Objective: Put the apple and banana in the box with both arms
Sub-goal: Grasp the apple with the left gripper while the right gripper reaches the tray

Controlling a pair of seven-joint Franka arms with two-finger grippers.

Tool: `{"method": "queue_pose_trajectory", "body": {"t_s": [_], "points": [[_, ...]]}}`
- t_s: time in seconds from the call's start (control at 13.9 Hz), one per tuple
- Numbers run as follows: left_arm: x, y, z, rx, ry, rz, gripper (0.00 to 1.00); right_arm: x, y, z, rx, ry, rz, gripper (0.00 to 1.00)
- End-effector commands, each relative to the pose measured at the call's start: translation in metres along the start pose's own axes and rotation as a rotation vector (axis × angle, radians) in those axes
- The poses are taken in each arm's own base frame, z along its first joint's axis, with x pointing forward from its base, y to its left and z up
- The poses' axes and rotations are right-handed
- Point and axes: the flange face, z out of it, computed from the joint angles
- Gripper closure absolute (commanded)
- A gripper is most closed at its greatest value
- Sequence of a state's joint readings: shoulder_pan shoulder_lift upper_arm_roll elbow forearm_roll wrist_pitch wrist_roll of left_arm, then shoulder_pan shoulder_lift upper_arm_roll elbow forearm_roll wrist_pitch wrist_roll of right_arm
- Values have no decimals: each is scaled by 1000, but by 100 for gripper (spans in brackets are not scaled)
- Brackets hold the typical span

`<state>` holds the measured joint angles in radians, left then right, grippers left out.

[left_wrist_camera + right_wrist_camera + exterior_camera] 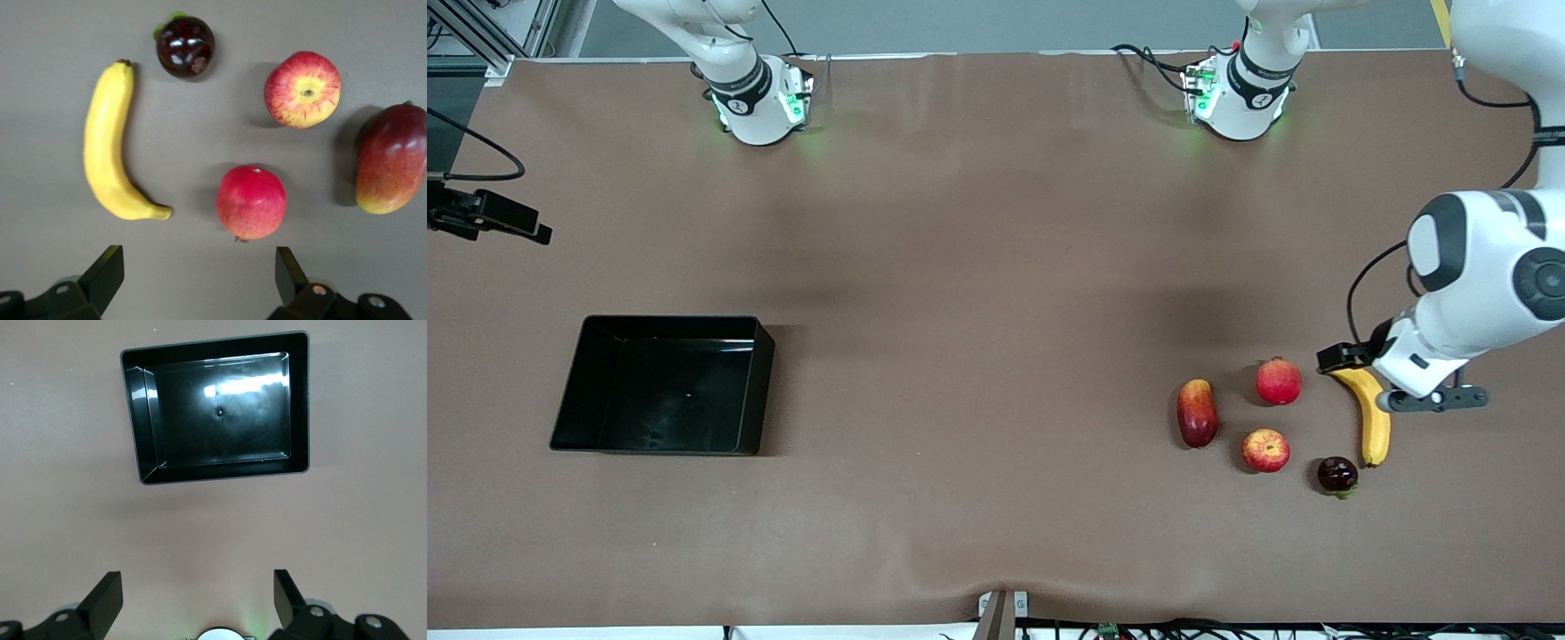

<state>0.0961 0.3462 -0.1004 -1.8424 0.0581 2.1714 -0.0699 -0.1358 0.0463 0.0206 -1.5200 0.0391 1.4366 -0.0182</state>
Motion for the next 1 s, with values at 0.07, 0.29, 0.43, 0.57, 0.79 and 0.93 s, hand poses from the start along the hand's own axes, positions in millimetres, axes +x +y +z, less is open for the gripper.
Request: {"method": "queue_pose_trajectory", "body": {"t_s": [0.07,0.29,0.43,0.57,0.79,0.93], "points": [[2,3,12,-15,4,-4,0,-1,1,-7,6,6,1,0],[20,7,22,-23,35,1,0,1,1,-4,3,2,0,0],[45,23,23,-31,65,28,0,10,1,8,-6,-22,3,0],[67,35,32,-39,83,39,0,18,5,21,-5,-42,5,0],[84,55,62,-46,71,65,0,43,31,44,-2,-27,45,0],[86,57,79,-47,56,70,0,66,48,70,2,-9,70,0]]}}
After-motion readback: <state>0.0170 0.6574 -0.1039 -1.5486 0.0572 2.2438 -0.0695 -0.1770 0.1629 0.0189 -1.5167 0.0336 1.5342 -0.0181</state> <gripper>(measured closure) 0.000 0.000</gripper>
